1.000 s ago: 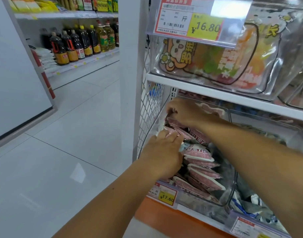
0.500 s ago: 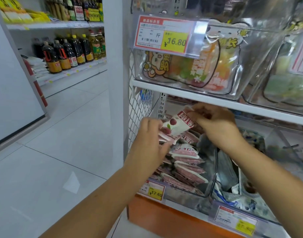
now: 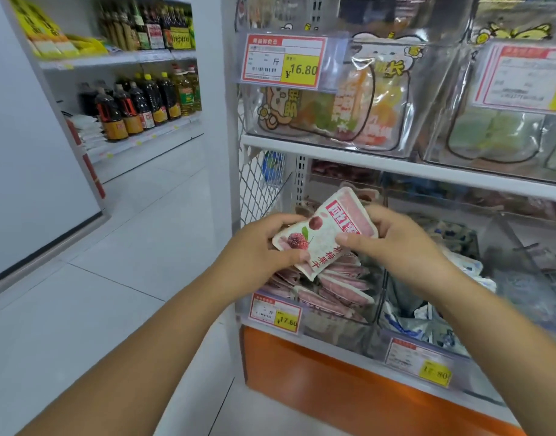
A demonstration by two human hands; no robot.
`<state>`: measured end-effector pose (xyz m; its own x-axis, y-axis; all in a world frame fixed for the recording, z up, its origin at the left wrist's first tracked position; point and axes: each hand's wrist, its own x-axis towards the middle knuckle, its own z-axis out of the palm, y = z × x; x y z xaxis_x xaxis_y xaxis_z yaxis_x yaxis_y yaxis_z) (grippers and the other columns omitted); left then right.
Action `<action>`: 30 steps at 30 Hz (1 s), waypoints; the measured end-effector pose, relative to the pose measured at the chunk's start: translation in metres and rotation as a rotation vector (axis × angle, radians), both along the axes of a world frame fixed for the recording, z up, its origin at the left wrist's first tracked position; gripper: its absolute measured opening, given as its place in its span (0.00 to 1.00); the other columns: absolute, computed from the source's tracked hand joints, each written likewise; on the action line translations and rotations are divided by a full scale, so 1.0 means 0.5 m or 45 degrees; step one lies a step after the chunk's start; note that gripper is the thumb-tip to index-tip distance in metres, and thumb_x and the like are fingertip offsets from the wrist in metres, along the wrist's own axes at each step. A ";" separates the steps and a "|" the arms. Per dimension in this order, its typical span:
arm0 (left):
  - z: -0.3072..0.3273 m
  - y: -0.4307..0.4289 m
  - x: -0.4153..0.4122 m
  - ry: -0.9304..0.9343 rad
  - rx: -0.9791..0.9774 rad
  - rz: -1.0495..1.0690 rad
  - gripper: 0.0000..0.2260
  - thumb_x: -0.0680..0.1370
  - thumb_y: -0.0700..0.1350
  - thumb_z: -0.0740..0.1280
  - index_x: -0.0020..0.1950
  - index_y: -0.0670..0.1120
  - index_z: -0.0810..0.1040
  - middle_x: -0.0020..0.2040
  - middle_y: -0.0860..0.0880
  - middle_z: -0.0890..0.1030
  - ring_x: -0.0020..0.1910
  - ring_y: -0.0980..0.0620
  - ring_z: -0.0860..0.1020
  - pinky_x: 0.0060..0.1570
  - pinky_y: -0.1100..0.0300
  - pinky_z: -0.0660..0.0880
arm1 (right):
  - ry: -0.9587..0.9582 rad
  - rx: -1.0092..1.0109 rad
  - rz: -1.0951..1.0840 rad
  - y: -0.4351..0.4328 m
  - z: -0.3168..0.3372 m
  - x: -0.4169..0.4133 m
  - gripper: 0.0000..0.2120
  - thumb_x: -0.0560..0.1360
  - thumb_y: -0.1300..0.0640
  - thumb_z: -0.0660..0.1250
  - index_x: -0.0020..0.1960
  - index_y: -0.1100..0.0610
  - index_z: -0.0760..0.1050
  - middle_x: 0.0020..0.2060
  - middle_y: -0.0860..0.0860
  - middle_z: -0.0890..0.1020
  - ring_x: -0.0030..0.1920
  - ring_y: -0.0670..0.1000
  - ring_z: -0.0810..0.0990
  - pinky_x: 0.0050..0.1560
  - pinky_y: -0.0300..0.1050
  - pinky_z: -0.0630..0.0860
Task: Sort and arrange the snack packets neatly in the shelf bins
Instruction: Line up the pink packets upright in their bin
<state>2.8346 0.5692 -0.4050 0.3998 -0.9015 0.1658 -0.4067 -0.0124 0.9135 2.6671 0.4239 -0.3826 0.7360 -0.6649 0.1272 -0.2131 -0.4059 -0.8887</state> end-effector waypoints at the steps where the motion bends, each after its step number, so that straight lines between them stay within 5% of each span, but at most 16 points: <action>1: 0.004 0.015 0.011 -0.132 0.113 -0.067 0.25 0.71 0.45 0.76 0.63 0.61 0.73 0.52 0.62 0.81 0.50 0.61 0.81 0.49 0.63 0.78 | -0.011 -0.027 -0.033 0.004 -0.003 -0.001 0.09 0.69 0.54 0.76 0.48 0.51 0.80 0.44 0.48 0.85 0.45 0.51 0.84 0.51 0.53 0.79; 5: 0.003 0.054 0.048 -0.824 0.489 -0.194 0.24 0.72 0.49 0.75 0.66 0.61 0.75 0.58 0.62 0.78 0.52 0.66 0.73 0.53 0.67 0.71 | -0.103 -0.030 -0.129 0.014 0.014 -0.016 0.08 0.69 0.57 0.76 0.46 0.53 0.79 0.41 0.51 0.85 0.42 0.56 0.85 0.48 0.61 0.81; 10: -0.011 0.020 0.054 -1.341 0.446 -0.175 0.11 0.78 0.52 0.67 0.59 0.58 0.81 0.54 0.58 0.81 0.51 0.57 0.77 0.48 0.59 0.74 | -0.007 -0.218 -0.104 0.039 0.030 -0.049 0.09 0.68 0.51 0.76 0.43 0.52 0.79 0.40 0.50 0.84 0.43 0.55 0.83 0.51 0.62 0.79; 13: -0.011 -0.007 0.064 -1.499 0.334 -0.085 0.09 0.78 0.55 0.65 0.55 0.57 0.82 0.48 0.57 0.81 0.47 0.54 0.79 0.36 0.62 0.66 | 0.014 -0.357 -0.020 0.064 0.032 -0.051 0.11 0.67 0.51 0.76 0.38 0.54 0.75 0.37 0.55 0.81 0.40 0.60 0.79 0.42 0.55 0.76; 16: -0.009 -0.027 0.074 -1.534 0.262 -0.032 0.09 0.77 0.53 0.65 0.56 0.58 0.81 0.48 0.57 0.82 0.46 0.54 0.79 0.36 0.62 0.66 | 0.020 -0.413 0.103 0.086 0.023 -0.028 0.06 0.68 0.55 0.76 0.40 0.48 0.79 0.39 0.46 0.84 0.37 0.54 0.80 0.37 0.50 0.76; 19: -0.012 -0.029 0.081 -1.481 0.264 -0.042 0.10 0.77 0.53 0.65 0.56 0.59 0.81 0.51 0.58 0.82 0.49 0.56 0.78 0.39 0.62 0.68 | 0.219 -0.664 0.226 0.085 -0.001 -0.006 0.05 0.70 0.52 0.74 0.41 0.49 0.77 0.33 0.47 0.80 0.32 0.47 0.75 0.31 0.42 0.71; 24: -0.017 -0.031 0.086 -1.449 0.268 -0.043 0.09 0.77 0.54 0.66 0.56 0.60 0.82 0.52 0.58 0.82 0.48 0.56 0.78 0.38 0.62 0.67 | 0.551 -0.960 0.291 0.097 -0.028 0.046 0.23 0.73 0.50 0.72 0.32 0.47 0.58 0.26 0.45 0.66 0.27 0.43 0.64 0.28 0.40 0.60; 30: -0.006 -0.022 0.088 -1.316 0.309 -0.082 0.08 0.78 0.51 0.68 0.56 0.57 0.83 0.51 0.57 0.83 0.49 0.56 0.78 0.44 0.61 0.72 | 0.556 -0.804 0.251 0.139 -0.035 0.058 0.07 0.79 0.51 0.63 0.44 0.52 0.75 0.44 0.48 0.71 0.41 0.48 0.72 0.42 0.42 0.67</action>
<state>2.8784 0.5584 -0.4081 0.1179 -0.9704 0.2108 -0.9901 -0.0985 0.0999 2.6961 0.4936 -0.4000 0.9030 -0.4154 0.1097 -0.3610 -0.8721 -0.3304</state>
